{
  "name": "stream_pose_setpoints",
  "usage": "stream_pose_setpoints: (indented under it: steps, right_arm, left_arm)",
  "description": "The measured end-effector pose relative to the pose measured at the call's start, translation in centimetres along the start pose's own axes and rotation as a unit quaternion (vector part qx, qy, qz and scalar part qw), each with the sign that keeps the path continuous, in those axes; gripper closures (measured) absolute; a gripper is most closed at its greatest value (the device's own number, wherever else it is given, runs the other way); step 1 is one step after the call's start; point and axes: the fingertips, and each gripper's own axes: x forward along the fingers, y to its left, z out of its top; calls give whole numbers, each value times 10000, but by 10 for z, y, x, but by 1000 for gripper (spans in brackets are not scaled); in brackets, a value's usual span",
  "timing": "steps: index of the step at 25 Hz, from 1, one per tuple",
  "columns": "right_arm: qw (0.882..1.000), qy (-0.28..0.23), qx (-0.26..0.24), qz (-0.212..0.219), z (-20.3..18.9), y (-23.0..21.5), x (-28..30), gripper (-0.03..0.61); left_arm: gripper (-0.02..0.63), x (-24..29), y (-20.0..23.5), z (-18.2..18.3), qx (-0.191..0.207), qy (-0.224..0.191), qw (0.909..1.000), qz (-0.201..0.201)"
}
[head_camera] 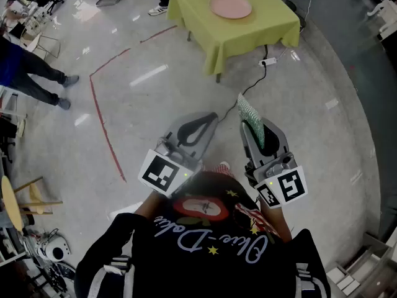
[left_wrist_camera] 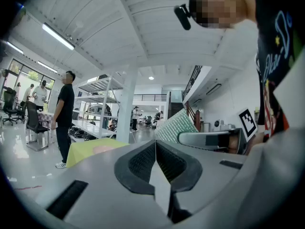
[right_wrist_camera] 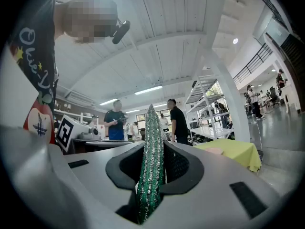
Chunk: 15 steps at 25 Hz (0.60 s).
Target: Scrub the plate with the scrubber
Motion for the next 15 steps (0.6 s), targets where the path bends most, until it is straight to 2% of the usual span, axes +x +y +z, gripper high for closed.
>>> stream_pose_setpoints:
  steps: [6, 15]
  right_arm:
    - [9999, -53, 95, -58, 0, -5, -3, 516]
    - [9996, -99, 157, -227, 3, -35, -28, 516]
  left_arm:
    - [609, 2, -1, 1, 49, -34, 10000, -20]
    - [609, 20, -9, -5, -22, 37, 9999, 94]
